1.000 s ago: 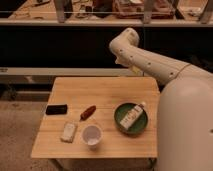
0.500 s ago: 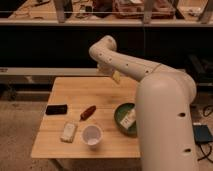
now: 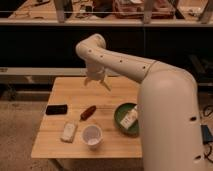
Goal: Move the arm in a circular motion
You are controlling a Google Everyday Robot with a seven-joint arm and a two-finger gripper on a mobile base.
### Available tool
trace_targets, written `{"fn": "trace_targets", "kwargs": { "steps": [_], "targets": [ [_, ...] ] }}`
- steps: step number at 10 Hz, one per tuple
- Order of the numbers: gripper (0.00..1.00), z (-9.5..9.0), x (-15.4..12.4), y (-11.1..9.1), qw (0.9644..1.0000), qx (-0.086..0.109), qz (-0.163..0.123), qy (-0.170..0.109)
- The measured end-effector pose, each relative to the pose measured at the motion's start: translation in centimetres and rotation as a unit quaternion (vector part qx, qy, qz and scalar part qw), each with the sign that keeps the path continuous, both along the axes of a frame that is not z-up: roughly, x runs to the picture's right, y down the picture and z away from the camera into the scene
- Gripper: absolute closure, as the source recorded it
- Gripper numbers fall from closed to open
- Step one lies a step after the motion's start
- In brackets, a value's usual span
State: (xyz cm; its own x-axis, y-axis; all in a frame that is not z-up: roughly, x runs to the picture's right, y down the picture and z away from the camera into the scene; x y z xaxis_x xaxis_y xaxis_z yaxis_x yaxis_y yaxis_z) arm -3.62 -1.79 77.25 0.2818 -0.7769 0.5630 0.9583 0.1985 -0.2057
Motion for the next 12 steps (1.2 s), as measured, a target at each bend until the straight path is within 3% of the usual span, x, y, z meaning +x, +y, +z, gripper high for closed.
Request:
{"fn": "trace_targets", "kwargs": {
  "steps": [1,3,5,7,9,10,11,12],
  "targets": [
    [0.2,-2.2,0.5,1.3,0.9996,-0.006,-0.025,-0.012],
    [0.2,-7.2,2.7,6.0,0.9975,-0.017,-0.061,-0.03],
    [0.2,-10.6,6.4,8.5,0.9988,-0.003,-0.047,-0.015],
    [0.2,-13.3,12.5,8.5,0.9986,0.039,0.005,0.036],
    [0.2,-14.9,19.6,6.5,0.9891,0.086,0.071,0.097],
    [0.2,-14.8,22.9,5.3,0.9814,0.103,0.102,0.126],
    [0.2,-14.0,26.2,3.9,0.9715,0.118,0.134,0.156],
    [0.2,-12.9,27.8,2.8,0.9647,0.127,0.151,0.175]
  ]
}}
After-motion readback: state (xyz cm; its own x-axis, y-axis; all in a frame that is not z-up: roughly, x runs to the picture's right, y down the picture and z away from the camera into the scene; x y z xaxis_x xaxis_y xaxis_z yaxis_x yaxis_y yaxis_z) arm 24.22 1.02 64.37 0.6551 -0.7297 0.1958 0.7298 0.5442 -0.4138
